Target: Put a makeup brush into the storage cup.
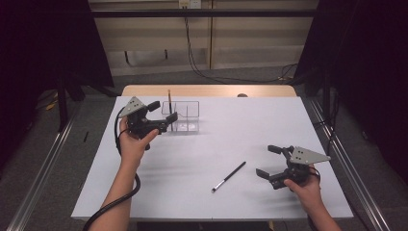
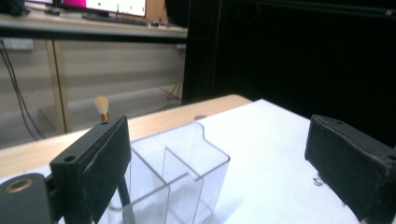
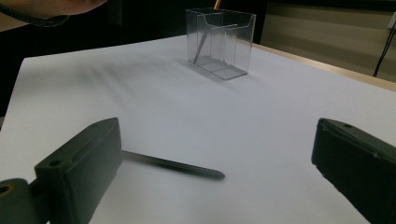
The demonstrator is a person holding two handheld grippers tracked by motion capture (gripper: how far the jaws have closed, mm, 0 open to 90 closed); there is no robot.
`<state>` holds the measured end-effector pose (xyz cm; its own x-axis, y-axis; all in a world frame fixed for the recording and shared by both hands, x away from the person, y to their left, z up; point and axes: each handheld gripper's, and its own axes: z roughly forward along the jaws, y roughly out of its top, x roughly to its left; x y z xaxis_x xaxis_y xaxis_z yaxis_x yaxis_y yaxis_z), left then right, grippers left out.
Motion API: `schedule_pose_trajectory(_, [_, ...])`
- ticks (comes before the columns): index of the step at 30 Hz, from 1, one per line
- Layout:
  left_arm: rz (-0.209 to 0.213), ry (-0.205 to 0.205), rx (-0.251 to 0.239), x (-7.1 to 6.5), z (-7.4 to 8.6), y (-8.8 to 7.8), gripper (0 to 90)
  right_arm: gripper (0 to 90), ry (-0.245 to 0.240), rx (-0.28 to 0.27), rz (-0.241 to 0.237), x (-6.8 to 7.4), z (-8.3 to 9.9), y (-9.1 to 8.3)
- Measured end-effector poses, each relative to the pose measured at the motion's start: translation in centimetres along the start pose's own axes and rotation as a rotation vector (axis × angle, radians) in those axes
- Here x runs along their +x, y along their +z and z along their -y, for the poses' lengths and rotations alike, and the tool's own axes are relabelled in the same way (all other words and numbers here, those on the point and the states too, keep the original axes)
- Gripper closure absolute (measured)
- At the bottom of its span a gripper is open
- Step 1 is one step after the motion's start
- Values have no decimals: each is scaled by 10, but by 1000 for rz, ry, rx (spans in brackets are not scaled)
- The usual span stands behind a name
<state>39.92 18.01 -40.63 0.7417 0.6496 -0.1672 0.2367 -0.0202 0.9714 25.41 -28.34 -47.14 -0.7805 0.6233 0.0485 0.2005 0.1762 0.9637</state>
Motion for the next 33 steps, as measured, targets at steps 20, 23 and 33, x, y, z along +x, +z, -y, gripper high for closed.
schedule_pose_trajectory(20, [47,34,6,-4,10,-13,0,13,0,-1,-1,0,0,0])
schedule_pose_trajectory(23, [58,44,13,-6,11,-14,0,13,-1,0,1,0,0,0])
schedule_pose_trajectory(33, [89,91,29,-10,16,-23,0,13,1,-2,1,0,0,0])
